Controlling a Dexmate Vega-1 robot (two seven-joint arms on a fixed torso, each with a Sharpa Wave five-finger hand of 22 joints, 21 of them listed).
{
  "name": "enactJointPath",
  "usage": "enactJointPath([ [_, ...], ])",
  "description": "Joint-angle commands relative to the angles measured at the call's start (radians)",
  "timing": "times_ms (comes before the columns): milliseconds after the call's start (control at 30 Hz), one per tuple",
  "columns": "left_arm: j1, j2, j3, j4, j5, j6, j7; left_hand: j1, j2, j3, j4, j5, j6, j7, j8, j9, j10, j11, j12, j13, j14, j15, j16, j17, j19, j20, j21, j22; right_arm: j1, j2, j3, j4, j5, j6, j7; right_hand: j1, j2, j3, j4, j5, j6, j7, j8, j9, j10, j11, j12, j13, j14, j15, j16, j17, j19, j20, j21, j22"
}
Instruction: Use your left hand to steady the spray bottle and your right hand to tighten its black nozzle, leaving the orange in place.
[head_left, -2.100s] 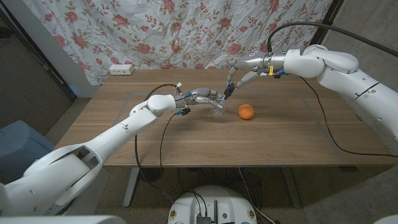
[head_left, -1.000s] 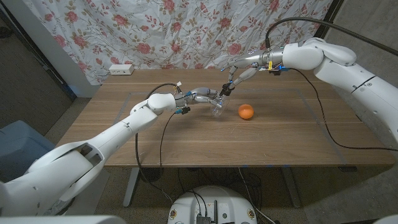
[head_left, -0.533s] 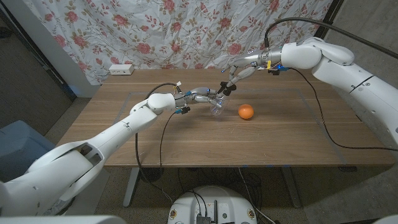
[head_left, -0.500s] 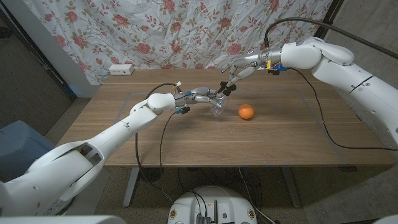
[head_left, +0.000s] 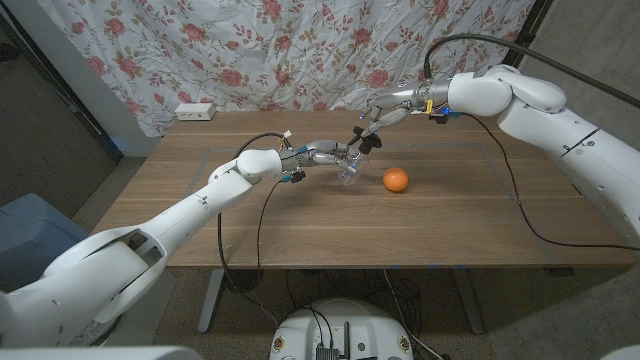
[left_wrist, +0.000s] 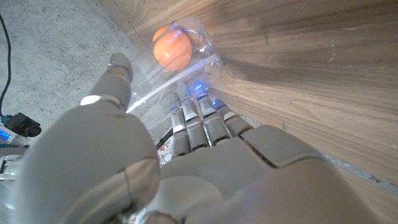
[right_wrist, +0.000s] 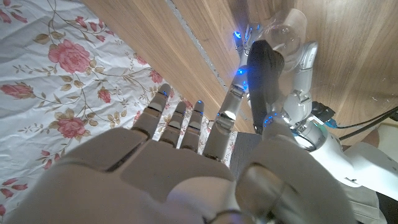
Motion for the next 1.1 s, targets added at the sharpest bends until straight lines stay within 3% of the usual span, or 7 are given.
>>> enactJointPath([
  [33, 0.004, 0.002, -0.001, -0.006, 0.001, 0.004, 0.000, -0.083, 0.127, 0.052, 0.047, 0.004, 0.190, -0.089, 0.105, 0.012, 0.081, -0.077, 0.003, 0.003, 0.010, -0.102, 0.002, 0.003, 0.004, -0.011, -0.002, 0.003, -0.035, -0.002, 0.001, -0.086, -0.054, -0.141, 0.000, -0.009, 0.004, 0.001, -0.006, -0.002, 0.035, 0.001, 0.015, 0.002, 0.026, 0.000, 0.007, 0.000, 0.016, -0.005, 0.010, 0.004, 0.016, 0.000, 0.009, 0.003],
  [333, 0.005, 0.000, -0.002, -0.002, -0.001, -0.001, 0.003, -0.084, 0.129, 0.053, 0.048, 0.004, 0.190, -0.088, 0.104, 0.012, 0.081, -0.076, 0.003, 0.003, 0.009, -0.103, 0.002, 0.003, 0.005, -0.010, -0.001, 0.003, -0.035, 0.009, -0.014, -0.131, -0.090, -0.235, 0.028, -0.019, 0.006, 0.001, -0.016, -0.002, 0.084, 0.000, 0.028, 0.000, 0.057, 0.007, 0.008, -0.001, 0.046, -0.020, 0.022, 0.006, 0.025, 0.002, 0.008, 0.003],
  [833, 0.009, -0.002, -0.003, 0.004, -0.001, -0.008, 0.009, -0.084, 0.128, 0.054, 0.048, 0.004, 0.191, -0.085, 0.104, 0.013, 0.081, -0.075, 0.002, 0.002, 0.009, -0.102, 0.002, 0.004, 0.006, -0.010, -0.001, 0.003, -0.029, 0.019, -0.038, -0.165, -0.136, -0.314, 0.055, -0.021, 0.014, 0.008, -0.035, -0.001, 0.159, 0.002, 0.049, -0.005, 0.102, 0.004, 0.010, -0.003, 0.088, -0.033, 0.038, 0.010, 0.046, -0.004, 0.010, 0.004],
  [1000, 0.012, -0.003, -0.005, 0.004, 0.000, -0.011, 0.015, -0.084, 0.129, 0.054, 0.048, 0.004, 0.192, -0.085, 0.103, 0.013, 0.080, -0.075, 0.001, 0.002, 0.009, -0.102, 0.002, 0.004, 0.007, -0.009, -0.001, 0.003, -0.037, 0.014, -0.033, -0.172, -0.134, -0.322, 0.043, -0.019, 0.014, 0.010, -0.041, -0.001, 0.157, 0.002, 0.046, -0.006, 0.107, 0.002, 0.008, -0.004, 0.091, -0.032, 0.039, 0.010, 0.050, -0.007, 0.010, 0.004],
  [1100, 0.013, -0.003, -0.005, 0.004, 0.002, -0.013, 0.018, -0.083, 0.127, 0.054, 0.047, 0.003, 0.193, -0.084, 0.103, 0.013, 0.081, -0.076, 0.001, 0.001, 0.008, -0.102, 0.002, 0.004, 0.008, -0.010, -0.001, 0.003, -0.040, 0.010, -0.028, -0.174, -0.129, -0.321, 0.036, -0.025, 0.010, 0.009, -0.047, -0.002, 0.114, 0.003, 0.025, -0.007, 0.105, 0.008, 0.001, -0.004, 0.091, -0.028, 0.039, 0.012, 0.052, -0.002, 0.008, 0.004],
])
